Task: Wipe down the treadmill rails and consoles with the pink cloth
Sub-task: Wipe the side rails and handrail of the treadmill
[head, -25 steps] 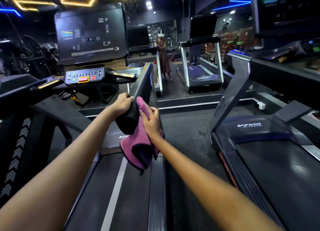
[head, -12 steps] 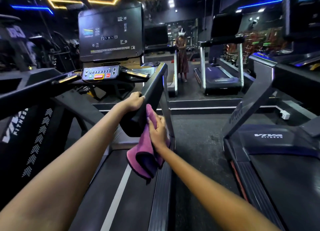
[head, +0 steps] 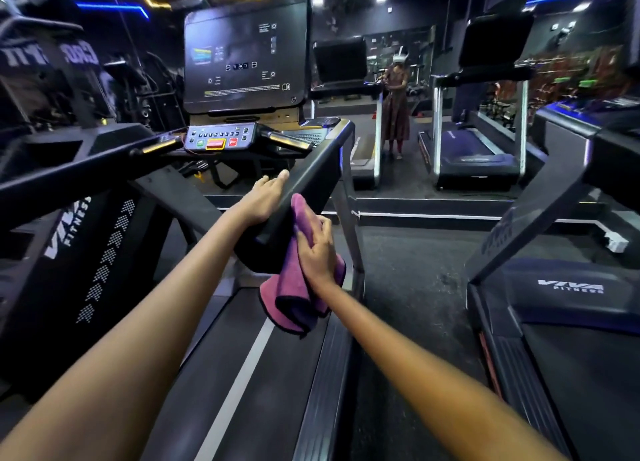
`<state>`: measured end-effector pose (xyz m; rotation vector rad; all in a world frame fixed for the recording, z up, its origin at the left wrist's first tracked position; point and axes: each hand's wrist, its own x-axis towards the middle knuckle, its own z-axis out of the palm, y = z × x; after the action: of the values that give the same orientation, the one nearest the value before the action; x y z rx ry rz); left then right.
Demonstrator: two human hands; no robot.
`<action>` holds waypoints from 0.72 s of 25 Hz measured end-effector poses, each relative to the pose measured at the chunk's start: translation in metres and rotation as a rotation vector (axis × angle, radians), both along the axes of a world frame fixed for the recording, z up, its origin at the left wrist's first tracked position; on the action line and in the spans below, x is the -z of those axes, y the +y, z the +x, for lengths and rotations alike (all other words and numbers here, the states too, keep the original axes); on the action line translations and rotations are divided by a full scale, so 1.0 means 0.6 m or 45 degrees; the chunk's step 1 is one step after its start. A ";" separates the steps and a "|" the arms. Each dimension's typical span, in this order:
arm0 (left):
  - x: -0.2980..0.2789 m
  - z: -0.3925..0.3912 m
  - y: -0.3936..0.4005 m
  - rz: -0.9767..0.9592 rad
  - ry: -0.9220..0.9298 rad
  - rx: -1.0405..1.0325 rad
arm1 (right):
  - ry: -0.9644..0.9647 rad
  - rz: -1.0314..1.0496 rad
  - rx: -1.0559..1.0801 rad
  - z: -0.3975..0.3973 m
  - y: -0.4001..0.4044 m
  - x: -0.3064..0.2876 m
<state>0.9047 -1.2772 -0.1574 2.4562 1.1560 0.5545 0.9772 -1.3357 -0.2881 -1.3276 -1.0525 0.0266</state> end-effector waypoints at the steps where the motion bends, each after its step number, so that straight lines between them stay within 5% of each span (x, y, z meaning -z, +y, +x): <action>1: 0.001 -0.001 0.004 0.182 0.078 0.021 | -0.049 -0.009 0.018 0.012 0.008 -0.006; 6: -0.009 -0.009 -0.019 0.316 0.267 -0.102 | 0.013 -0.317 0.012 0.091 0.065 -0.077; 14: 0.033 0.028 -0.075 0.557 0.609 -0.459 | -0.350 -0.113 -0.094 0.110 0.057 -0.048; 18: 0.038 0.030 -0.075 0.574 0.592 -0.502 | -0.102 -0.288 -0.050 0.149 0.107 -0.058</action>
<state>0.9229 -1.3223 -0.1804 2.8432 1.9077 0.3862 1.0665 -1.2714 -0.2531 -1.5217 -1.1698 0.1262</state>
